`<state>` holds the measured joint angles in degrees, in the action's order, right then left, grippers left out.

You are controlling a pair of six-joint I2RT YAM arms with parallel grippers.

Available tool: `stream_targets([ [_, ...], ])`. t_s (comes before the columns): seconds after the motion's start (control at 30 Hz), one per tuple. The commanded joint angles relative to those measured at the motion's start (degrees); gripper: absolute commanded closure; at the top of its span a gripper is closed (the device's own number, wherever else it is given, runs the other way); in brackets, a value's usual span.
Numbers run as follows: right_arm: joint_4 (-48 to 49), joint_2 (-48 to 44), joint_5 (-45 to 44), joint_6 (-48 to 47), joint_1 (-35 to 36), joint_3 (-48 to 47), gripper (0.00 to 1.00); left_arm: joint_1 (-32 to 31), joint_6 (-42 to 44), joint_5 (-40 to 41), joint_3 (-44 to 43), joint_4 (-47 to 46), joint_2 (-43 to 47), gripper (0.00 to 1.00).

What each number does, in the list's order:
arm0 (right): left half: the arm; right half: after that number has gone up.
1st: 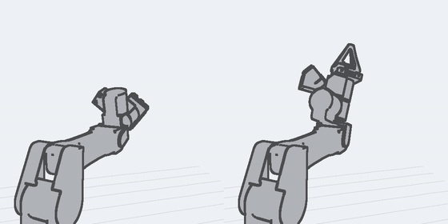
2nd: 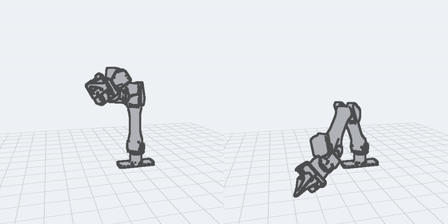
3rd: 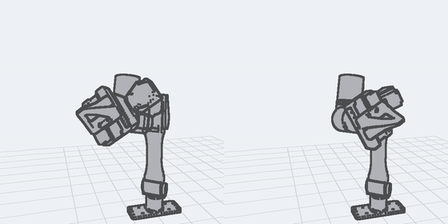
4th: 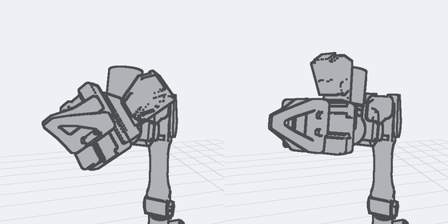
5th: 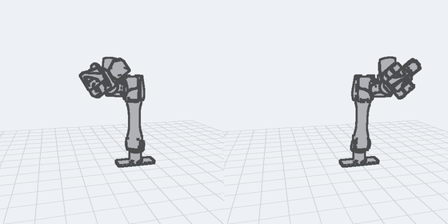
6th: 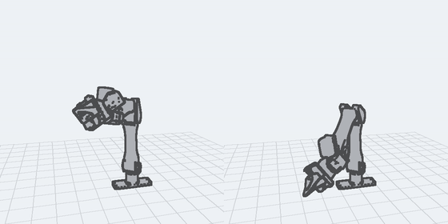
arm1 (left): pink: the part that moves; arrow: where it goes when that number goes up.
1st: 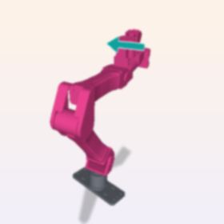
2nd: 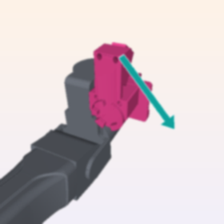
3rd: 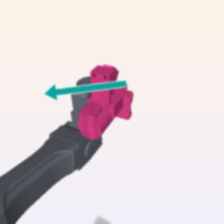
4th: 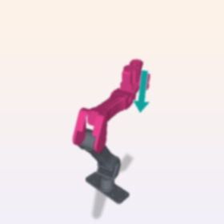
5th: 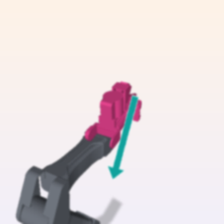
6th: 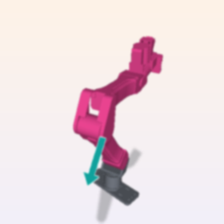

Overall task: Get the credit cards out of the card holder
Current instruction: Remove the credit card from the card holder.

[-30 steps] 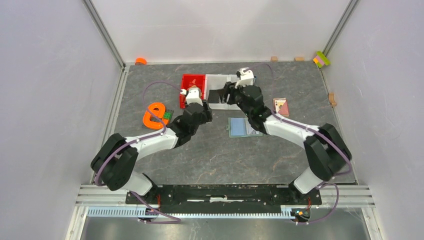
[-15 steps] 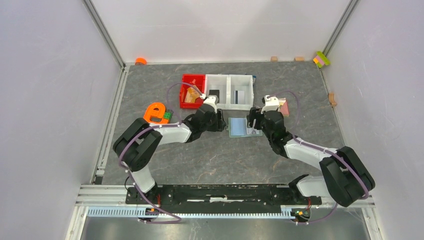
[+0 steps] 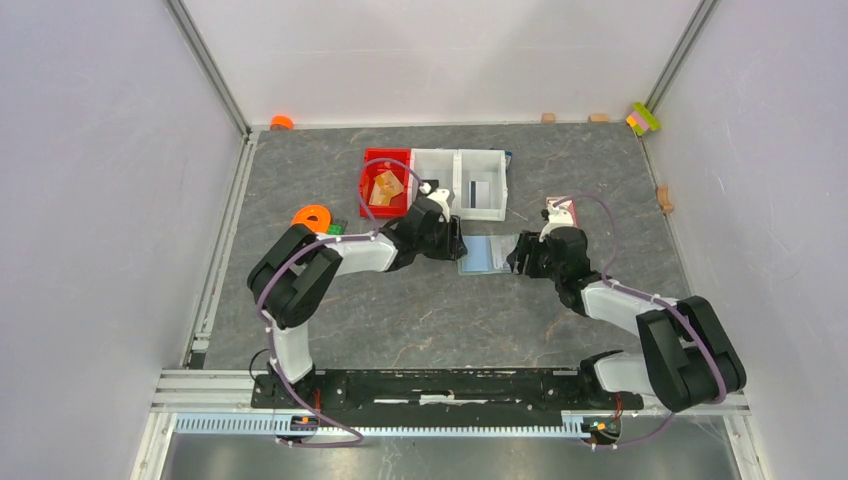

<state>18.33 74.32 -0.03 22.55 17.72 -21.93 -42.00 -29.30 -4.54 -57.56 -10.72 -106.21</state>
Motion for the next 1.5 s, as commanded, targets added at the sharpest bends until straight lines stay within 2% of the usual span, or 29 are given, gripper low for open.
stream_targets([
  [0.0,-1.5,2.8,12.3,2.6,-2.5,-2.9,0.32,-0.3,-1.0,-3.8,-4.5,3.9,-3.7,0.46],
  [0.1,-5.0,6.1,14.1,4.1,-3.1,-5.6,0.38,-0.3,-0.7,-4.3,-6.7,6.3,-5.4,0.49],
  [0.23,-6.2,7.3,10.9,5.5,-3.2,-5.9,0.38,-0.3,0.0,-3.0,-9.3,10.3,-7.1,0.54],
  [0.37,-6.0,9.5,14.3,6.4,-3.9,-6.8,0.41,-0.3,0.2,-3.8,-11.3,13.4,-8.5,0.65],
  [0.47,-5.1,10.1,17.2,7.1,-4.4,-7.0,0.51,-0.3,0.1,-4.8,-11.5,13.4,-9.0,0.77],
  [0.57,-2.2,8.8,18.5,8.7,-4.6,-5.7,0.55,-0.3,0.1,-6.1,-12.4,14.4,-9.9,0.89],
  [0.73,2.8,8.0,23.1,12.3,-4.7,-4.9,0.58,-0.4,0.1,-7.2,-13.8,16.1,-10.4,0.96],
  [0.83,4.3,8.1,25.6,13.8,-4.7,-5.3,0.6,-0.4,0.4,-7.0,-14.1,16.4,-10.7,0.97],
  [1.0,1.4,9.1,26.2,11.9,-4.8,-6.8,0.67,-0.4,0.3,-7.4,-14.8,17.0,-11.4,0.98],
  [1.13,1.3,10.3,28.3,11.1,-4.8,-7.0,0.82,-0.5,0.8,-6.9,-14.9,17.5,-10.9,0.98],
  [1.23,-1.4,9.4,26.5,9.0,-4.8,-7.1,0.93,-0.5,1.1,-6.3,-14.9,17.9,-10.6,0.98],
  [1.33,-5.0,6.9,23.3,6.4,-4.9,-7.3,1.0,-0.6,1.8,-5.2,-14.6,18.1,-9.1,0.92],
  [1.47,-7.2,4.4,22.3,5.3,-5.3,-7.3,1.0,-0.5,2.3,-3.2,-12.2,16.8,-4.8,0.72],
])
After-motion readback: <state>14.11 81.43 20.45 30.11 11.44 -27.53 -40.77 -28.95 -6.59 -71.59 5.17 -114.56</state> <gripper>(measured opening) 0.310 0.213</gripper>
